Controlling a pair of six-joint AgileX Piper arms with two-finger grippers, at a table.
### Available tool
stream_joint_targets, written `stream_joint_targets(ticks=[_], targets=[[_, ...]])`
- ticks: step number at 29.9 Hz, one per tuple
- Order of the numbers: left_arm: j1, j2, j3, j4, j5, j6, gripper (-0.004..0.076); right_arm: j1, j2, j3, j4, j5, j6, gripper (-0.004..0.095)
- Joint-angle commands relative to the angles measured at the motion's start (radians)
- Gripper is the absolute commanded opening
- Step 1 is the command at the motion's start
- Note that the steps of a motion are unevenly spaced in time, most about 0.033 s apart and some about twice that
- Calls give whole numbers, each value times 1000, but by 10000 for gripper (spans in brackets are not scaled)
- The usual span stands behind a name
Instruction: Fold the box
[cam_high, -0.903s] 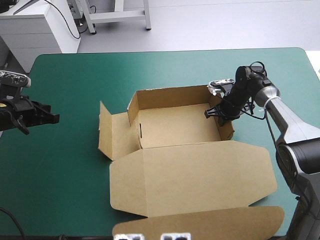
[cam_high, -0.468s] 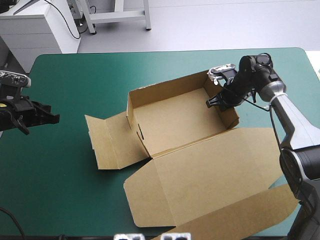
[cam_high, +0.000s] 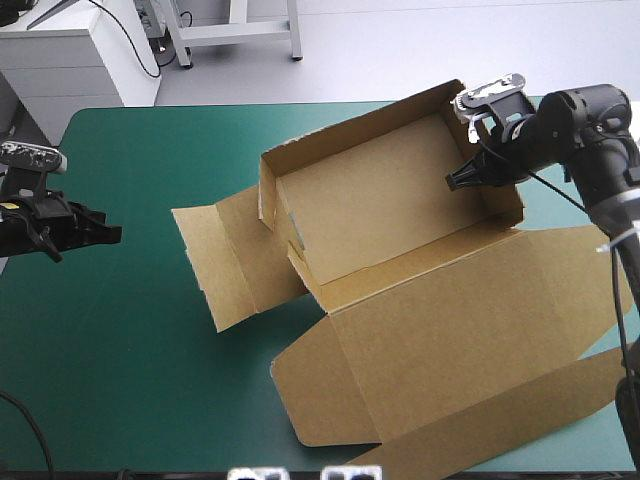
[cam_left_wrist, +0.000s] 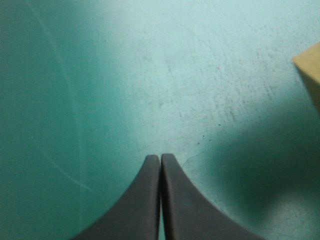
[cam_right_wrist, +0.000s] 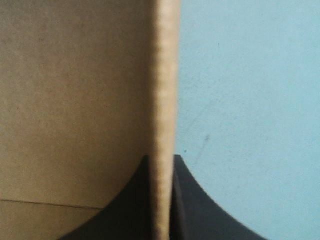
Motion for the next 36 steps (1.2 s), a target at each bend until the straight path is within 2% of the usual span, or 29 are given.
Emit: stream_joint_targets(ticks=[1,7,12,16,23,27,34,36], targets=[[-1,32,-28,-39,-33,-14,-9,-6,-92,-33,-18,9,19,-20],[-1,140,10,-163,-62,22,-9,-6,-115,-33,-54,7,66,-20],[-8,216,127,-522,-91,316,-9,-6,-115,-33,-29,-58,112,-20],[-56,275,206,-723,-95,475,-9,-6,-115,-33,7,-75,113,-20],[-202,350,217,-802,-92,522,-9,-6,-114,-33,48,-75,113,-20],[-274,355,217,-909,-36,561,-9,-6,-103,-33,43,-71,113,-19],[-291,355,217,-1183,191,617,-9,-6,-31,-33,39,-63,136,-20],[-289,353,217,-1210,197,617,-9,-6,-13,-31,48,-66,139,-20]])
